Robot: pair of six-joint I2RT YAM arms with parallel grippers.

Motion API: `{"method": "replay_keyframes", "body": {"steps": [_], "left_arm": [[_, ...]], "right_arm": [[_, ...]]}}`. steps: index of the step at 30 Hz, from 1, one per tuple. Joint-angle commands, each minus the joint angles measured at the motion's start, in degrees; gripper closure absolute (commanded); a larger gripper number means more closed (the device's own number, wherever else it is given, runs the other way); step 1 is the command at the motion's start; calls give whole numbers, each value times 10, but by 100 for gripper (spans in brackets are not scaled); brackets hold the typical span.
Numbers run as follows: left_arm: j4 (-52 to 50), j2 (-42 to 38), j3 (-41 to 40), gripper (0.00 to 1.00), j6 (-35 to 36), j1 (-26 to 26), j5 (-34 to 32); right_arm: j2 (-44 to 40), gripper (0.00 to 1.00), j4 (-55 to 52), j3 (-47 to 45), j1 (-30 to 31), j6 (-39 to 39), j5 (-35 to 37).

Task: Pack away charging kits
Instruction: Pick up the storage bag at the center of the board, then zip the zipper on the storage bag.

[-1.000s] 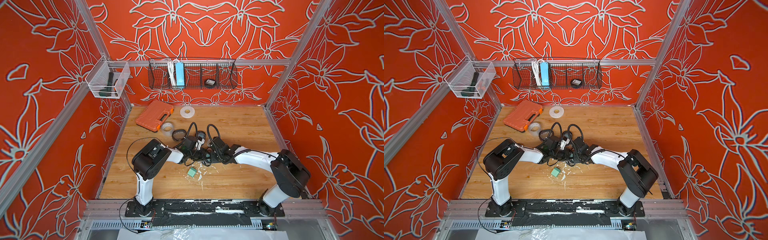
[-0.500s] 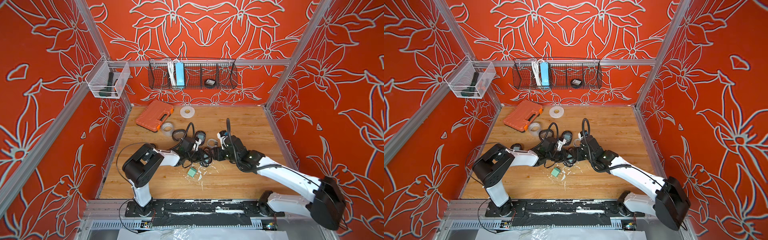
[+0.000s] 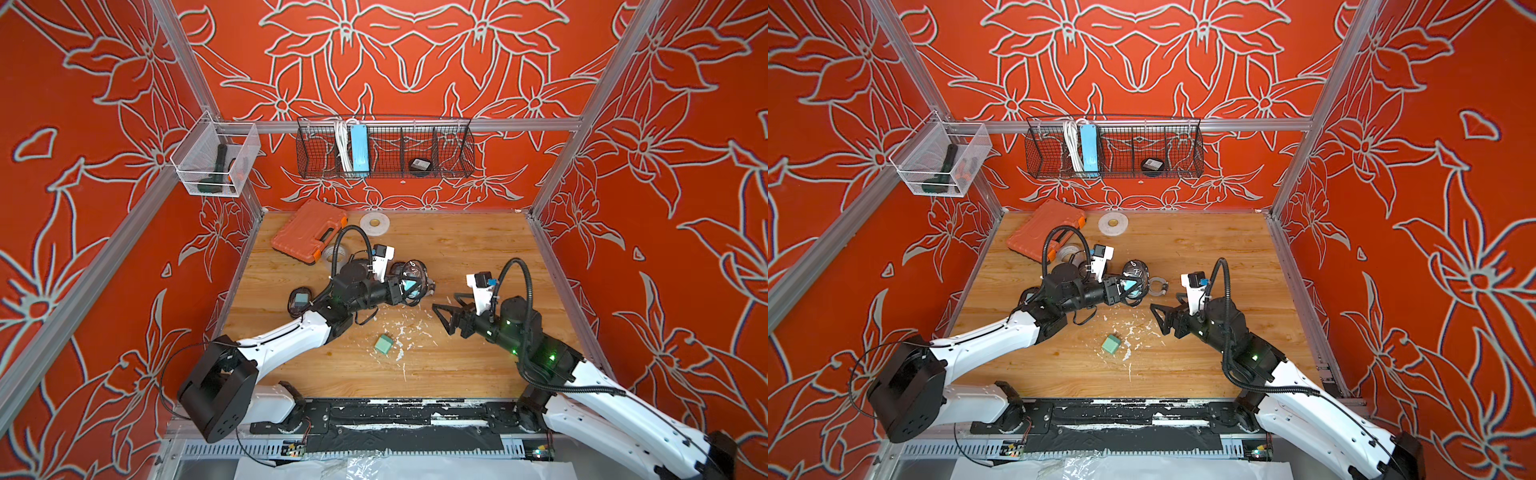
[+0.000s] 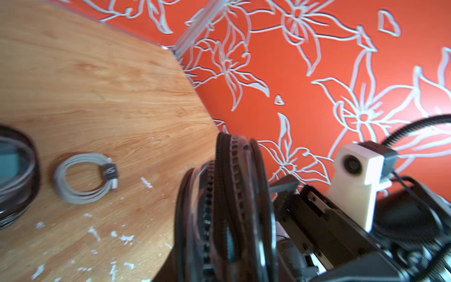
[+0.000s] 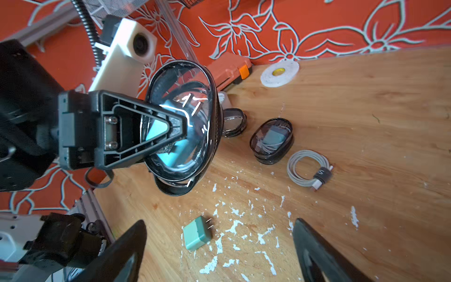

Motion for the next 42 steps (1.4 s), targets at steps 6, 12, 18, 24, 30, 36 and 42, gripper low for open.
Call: {"method": "replay_keyframes", "body": {"steps": [6,12,18,24,30,36,42], "left_arm": [[132,-123,-67,100,41,-21,62],[119,-236,-99,100,66,-42,37],[109,-253,-99,100,65,-43,20],[103,-243,-90,100,64,-43,1],[122,-228,-81,100,51,-44,24],[137,-220,-79,100,42,-45,31],[135,-223,-76,100,40,-45,29]], "right_arm": [[36,2,122,25,0,19,-126],[93,7,252,36,1,65,-243],[120,12,350,42,13,106,-317],[99,12,331,35,24,88,-303],[114,15,335,48,27,90,-304],[146,22,330,66,31,87,-290],[170,36,330,76,36,85,-288]]}}
